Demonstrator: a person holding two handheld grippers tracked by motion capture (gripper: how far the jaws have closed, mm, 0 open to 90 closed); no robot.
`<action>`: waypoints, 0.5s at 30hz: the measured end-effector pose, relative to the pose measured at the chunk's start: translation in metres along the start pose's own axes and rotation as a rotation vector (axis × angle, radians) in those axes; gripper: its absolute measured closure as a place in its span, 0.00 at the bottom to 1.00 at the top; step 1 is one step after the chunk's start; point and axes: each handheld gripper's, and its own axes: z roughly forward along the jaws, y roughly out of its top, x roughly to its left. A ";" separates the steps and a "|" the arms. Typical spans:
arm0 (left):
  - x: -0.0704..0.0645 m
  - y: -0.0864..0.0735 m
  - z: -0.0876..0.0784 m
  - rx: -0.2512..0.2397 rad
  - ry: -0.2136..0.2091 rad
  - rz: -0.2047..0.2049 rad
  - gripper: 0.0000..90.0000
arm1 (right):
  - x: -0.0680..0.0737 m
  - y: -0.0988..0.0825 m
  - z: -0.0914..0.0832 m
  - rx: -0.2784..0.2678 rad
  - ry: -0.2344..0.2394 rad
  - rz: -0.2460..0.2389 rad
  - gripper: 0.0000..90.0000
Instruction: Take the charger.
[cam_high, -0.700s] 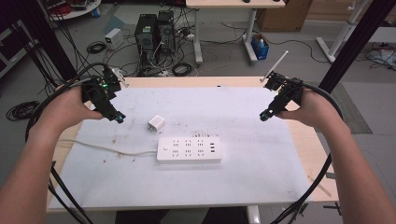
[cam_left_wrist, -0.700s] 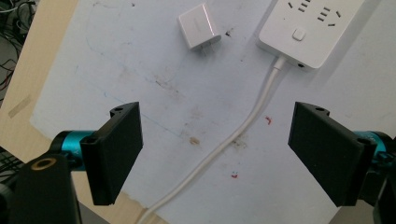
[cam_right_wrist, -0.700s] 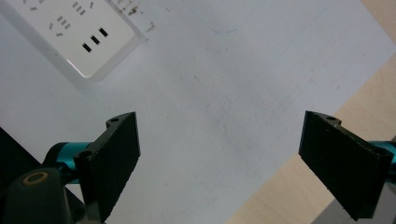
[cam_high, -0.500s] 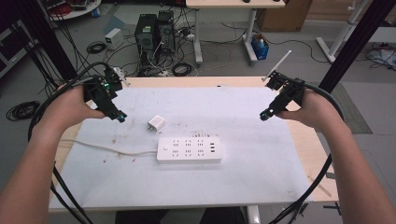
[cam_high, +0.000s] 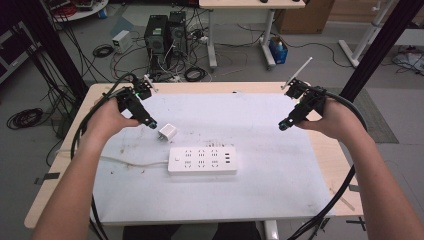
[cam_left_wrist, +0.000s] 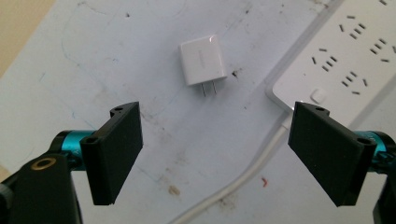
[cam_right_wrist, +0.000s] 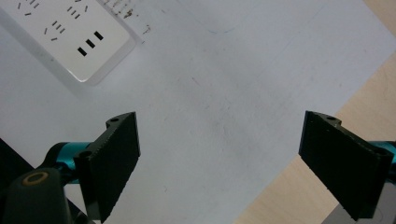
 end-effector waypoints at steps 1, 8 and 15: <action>0.001 0.002 0.005 0.008 0.000 -0.007 0.20 | 0.000 0.000 0.000 0.000 0.000 0.000 0.13; 0.004 0.014 0.047 0.050 -0.014 -0.089 0.20 | -0.002 -0.006 0.001 -0.003 0.003 0.001 0.13; 0.005 0.022 0.086 0.100 -0.027 -0.124 0.20 | -0.004 -0.012 0.008 0.004 0.009 0.010 0.13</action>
